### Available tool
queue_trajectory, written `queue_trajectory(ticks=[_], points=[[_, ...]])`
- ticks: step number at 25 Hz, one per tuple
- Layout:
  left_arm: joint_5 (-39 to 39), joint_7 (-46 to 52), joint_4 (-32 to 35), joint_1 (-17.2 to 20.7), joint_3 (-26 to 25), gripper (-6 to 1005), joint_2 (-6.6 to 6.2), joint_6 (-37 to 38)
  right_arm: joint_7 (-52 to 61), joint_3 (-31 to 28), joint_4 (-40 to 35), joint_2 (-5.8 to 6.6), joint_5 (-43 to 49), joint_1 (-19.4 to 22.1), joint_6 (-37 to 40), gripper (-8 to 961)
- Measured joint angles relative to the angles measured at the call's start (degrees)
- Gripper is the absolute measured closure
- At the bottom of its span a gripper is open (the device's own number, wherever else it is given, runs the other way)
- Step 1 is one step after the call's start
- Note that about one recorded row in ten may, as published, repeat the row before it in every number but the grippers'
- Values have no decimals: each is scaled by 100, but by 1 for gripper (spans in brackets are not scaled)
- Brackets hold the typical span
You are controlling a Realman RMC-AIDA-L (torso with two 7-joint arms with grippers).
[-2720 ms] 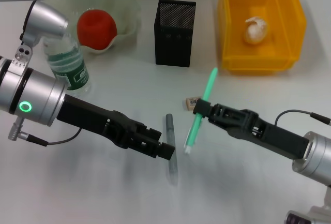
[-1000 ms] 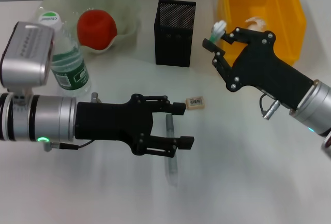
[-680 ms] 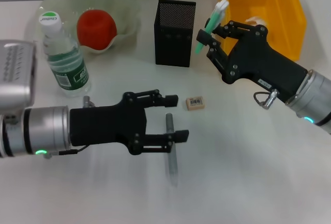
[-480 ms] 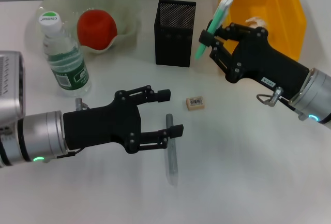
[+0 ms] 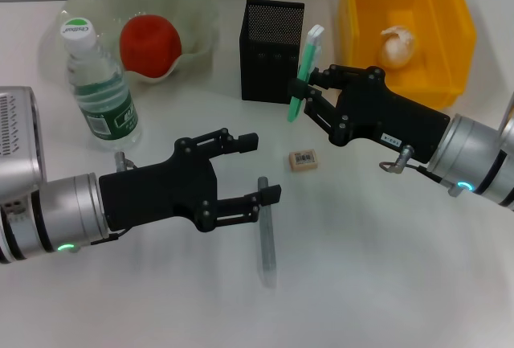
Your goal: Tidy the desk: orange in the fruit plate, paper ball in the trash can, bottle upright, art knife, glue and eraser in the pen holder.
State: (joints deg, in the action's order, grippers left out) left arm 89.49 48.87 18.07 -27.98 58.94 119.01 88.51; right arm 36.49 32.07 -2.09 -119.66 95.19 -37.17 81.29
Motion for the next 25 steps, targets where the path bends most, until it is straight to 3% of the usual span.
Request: queue_trajectory(ticks=[9, 14, 15, 25], points=[[-60, -4, -8, -20, -5, 214, 4, -139, -749, -42, -42, -13, -54, -47, -8, 773], [-150, 15, -14, -24, 1, 214, 7, -143, -2534, -80, -42, -16, -88, -82, -104, 774], [-162, 37, -14, -23, 1, 214, 8, -144, -3388, -128, -8, -21, -149, -107, -192, 774], [-165, 74, -25, -24, -5, 214, 8, -184, -6136, -224, 14, -23, -334, -226, -222, 774]])
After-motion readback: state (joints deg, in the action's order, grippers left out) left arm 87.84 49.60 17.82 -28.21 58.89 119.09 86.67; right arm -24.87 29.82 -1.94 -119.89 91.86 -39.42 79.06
